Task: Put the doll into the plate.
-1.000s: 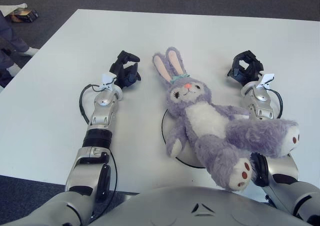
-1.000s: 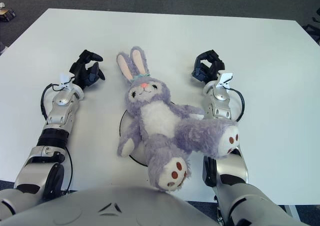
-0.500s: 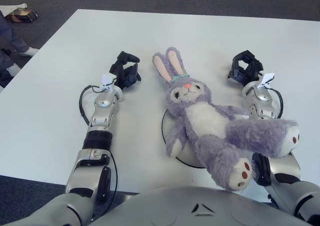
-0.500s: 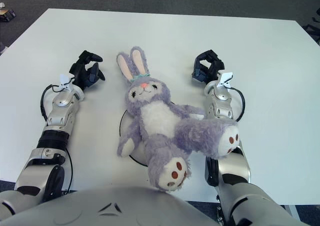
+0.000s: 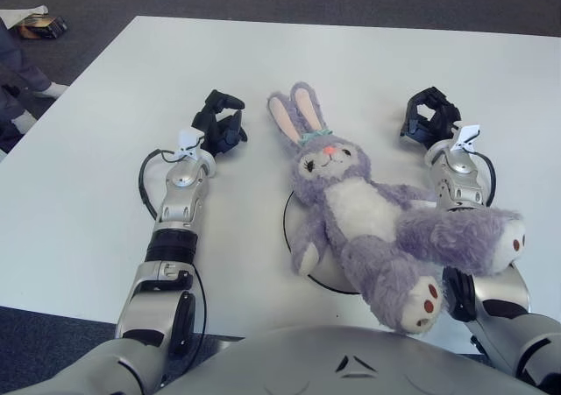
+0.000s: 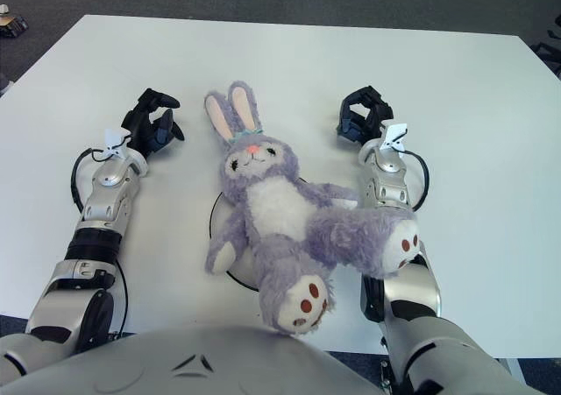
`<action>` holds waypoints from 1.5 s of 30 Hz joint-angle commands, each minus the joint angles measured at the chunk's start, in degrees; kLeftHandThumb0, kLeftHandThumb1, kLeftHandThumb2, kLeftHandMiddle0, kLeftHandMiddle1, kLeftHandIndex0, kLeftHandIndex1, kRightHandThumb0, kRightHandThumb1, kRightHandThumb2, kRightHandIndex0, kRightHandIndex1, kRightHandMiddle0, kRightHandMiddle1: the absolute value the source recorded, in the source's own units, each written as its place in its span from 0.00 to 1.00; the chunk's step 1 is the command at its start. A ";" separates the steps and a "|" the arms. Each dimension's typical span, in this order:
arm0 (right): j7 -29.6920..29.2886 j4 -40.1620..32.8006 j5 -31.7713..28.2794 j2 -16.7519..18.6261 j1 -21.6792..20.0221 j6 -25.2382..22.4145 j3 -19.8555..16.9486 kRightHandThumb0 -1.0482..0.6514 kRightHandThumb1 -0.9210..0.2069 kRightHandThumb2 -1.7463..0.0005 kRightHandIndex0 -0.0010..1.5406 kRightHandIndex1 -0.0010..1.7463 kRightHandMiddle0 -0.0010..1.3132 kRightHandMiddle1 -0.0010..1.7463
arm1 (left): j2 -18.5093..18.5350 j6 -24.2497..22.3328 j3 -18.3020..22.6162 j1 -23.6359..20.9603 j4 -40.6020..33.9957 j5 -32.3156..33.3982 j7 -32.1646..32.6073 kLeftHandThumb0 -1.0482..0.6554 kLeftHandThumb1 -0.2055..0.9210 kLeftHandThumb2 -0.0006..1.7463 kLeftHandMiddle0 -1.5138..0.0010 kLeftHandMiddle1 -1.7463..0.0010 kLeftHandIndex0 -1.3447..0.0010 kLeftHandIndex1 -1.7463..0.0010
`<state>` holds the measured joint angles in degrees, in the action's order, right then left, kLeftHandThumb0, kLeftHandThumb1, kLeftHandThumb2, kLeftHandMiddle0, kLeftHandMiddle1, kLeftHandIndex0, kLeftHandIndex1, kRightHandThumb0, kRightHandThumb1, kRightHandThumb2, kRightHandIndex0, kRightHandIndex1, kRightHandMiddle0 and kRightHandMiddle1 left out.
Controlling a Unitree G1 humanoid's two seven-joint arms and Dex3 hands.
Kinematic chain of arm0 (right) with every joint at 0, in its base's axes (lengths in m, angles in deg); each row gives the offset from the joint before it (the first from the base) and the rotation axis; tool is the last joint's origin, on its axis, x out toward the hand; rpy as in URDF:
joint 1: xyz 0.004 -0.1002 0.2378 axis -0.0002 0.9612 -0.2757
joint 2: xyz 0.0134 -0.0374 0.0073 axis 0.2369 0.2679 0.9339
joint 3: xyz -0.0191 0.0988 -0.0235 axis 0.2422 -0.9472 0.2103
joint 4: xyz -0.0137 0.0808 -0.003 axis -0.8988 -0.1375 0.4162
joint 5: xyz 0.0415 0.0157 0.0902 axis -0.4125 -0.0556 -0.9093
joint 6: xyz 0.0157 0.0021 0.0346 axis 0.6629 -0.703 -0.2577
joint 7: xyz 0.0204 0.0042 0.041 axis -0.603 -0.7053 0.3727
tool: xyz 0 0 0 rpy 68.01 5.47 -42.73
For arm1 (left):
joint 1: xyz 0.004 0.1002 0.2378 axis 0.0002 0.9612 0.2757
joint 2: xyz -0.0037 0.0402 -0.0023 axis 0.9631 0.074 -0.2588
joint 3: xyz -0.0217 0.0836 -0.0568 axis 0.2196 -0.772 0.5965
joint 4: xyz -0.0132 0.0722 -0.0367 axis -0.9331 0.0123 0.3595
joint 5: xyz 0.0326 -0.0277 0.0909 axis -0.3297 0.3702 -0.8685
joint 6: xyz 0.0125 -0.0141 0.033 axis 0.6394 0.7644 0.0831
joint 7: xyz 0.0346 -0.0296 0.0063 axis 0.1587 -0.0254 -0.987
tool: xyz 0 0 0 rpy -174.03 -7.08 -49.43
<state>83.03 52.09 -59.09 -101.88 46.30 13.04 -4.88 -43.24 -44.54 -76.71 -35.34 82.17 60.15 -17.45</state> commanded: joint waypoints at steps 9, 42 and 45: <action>-0.47 -3.40 1.85 -0.54 3.39 -1.04 1.56 0.36 0.41 0.35 0.67 1.00 0.38 1.00 | -0.01 -1.95 -0.33 2.43 -1.58 -0.11 -0.03 0.40 0.93 0.36 0.42 0.00 0.82 0.00; -1.01 -36.05 1.51 3.36 21.77 -8.72 2.78 0.35 0.47 0.30 0.69 1.00 0.42 1.00 | -0.21 -9.23 2.02 6.87 -21.99 3.48 0.53 0.39 0.80 0.48 0.40 0.00 0.75 0.00; -1.64 -36.31 2.03 3.55 22.05 -8.31 2.88 0.35 0.47 0.30 0.69 1.00 0.42 1.00 | 0.03 -9.32 2.04 7.19 -22.80 3.54 0.37 0.39 0.81 0.47 0.40 0.00 0.76 0.00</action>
<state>82.14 16.69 -57.72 -98.75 67.61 3.69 -1.75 -43.93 -53.91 -74.98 -29.24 60.51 63.54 -16.69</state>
